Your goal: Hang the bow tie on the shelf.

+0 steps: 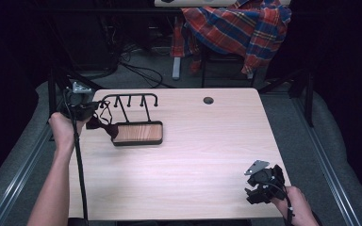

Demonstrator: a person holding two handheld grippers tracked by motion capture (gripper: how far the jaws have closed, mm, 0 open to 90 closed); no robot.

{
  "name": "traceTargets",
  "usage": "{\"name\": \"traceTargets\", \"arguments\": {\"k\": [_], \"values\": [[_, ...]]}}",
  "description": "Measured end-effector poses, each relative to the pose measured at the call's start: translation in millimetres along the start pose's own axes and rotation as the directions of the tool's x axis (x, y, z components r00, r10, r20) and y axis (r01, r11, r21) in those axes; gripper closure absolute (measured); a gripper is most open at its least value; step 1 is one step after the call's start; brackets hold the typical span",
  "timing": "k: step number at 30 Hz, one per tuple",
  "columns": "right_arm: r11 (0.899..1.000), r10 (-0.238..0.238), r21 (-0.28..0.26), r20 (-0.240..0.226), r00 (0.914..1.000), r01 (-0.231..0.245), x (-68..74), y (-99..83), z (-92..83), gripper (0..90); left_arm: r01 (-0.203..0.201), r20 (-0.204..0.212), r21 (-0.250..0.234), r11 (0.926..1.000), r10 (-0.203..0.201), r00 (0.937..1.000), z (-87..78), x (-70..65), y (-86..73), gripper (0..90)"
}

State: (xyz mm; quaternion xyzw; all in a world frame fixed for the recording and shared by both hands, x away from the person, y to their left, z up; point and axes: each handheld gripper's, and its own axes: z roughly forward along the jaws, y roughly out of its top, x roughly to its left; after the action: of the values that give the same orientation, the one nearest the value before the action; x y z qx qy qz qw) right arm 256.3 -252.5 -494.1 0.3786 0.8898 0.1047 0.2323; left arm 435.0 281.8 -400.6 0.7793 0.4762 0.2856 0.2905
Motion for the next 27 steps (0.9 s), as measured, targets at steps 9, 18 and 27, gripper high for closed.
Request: {"name": "traceTargets", "arguments": {"k": [9,18,27], "values": [[1.000,-0.001,0.002,0.002,1.0000,0.001,0.2,0.0,0.1,15.0,0.033,0.000,-0.018,0.9993,-0.033,0.9995,7.5,6.2,-3.5,87.3],[1.000,0.000,0.002,0.002,1.0000,0.000,0.3,0.1,0.1,15.0,0.064,0.001,-0.001,0.9980,-0.064,0.9980,16.6,11.2,-8.6,87.2],[1.000,0.001,0.003,0.003,1.0000,-0.001,0.2,0.0,0.2,15.0,0.089,-0.011,0.013,0.9959,-0.089,0.9959,26.7,15.4,-17.3,87.1]]}}
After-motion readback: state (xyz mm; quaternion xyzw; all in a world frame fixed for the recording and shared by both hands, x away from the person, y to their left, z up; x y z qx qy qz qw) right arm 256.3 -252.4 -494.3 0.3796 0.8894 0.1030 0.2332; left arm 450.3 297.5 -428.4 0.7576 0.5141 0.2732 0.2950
